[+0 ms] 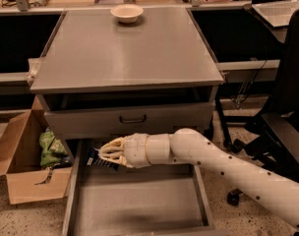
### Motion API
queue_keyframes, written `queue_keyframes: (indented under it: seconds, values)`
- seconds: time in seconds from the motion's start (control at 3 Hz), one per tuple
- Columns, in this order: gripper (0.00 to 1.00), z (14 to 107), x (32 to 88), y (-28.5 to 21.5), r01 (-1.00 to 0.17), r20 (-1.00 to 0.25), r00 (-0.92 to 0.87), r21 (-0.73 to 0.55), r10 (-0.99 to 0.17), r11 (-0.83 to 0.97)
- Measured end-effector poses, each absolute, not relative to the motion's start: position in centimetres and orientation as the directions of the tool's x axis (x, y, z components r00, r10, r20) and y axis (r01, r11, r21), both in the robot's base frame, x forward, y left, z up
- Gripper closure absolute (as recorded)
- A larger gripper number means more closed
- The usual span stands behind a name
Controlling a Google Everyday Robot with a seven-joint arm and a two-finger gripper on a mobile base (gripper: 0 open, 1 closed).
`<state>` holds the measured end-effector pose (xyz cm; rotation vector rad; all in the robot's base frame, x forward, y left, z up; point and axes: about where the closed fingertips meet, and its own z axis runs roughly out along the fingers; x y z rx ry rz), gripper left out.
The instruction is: Pick rxbar blueberry from middle drawer and place on counter
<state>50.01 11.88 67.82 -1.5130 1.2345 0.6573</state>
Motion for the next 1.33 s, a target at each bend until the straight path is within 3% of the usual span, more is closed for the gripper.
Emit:
queue_keyframes:
  seconds: [1.33]
  values:
    - [1.00, 87.7, 56.8, 12.6, -0.827, -0.776, 0.503, -0.560, -0.381, 0.047]
